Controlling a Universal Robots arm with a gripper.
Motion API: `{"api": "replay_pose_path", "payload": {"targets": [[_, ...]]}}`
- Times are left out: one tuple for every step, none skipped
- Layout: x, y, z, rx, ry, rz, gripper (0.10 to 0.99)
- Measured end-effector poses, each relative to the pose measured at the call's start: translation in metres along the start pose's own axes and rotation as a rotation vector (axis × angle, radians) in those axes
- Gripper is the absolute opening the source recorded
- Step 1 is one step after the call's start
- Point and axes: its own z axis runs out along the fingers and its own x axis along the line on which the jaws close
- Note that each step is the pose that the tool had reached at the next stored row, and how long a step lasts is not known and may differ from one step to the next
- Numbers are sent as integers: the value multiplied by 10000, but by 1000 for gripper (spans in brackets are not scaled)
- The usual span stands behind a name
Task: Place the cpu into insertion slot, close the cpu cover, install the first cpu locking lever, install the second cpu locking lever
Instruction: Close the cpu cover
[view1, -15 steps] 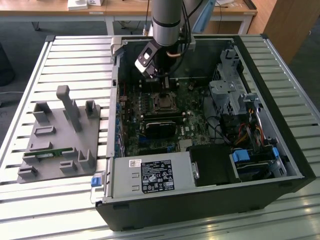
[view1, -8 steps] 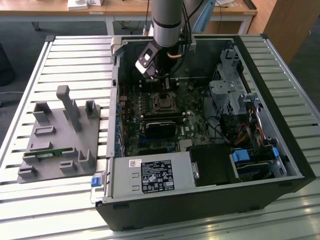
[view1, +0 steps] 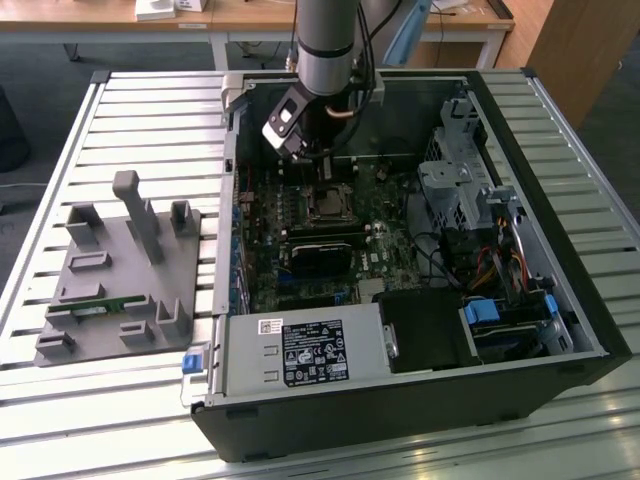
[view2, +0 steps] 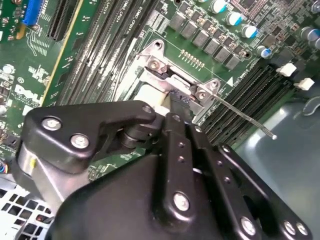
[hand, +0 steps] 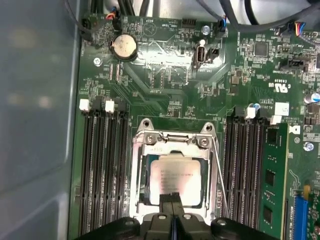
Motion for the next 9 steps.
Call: {"api": "replay_pose_path", "payload": {"targets": [[0, 0, 7, 0, -1, 1, 106], [0, 0, 15, 0, 0, 0, 106], [0, -1, 23, 0, 1, 0, 106], [1, -1, 32, 0, 0, 0, 106], [1, -1, 41, 1, -1, 1, 106], [1, -1, 53, 4, -1, 1, 106], [1, -2, 62, 7, -1, 1, 106], [1, -2, 70, 9, -1, 2, 106], [1, -2, 76, 10, -1, 1, 106]]}}
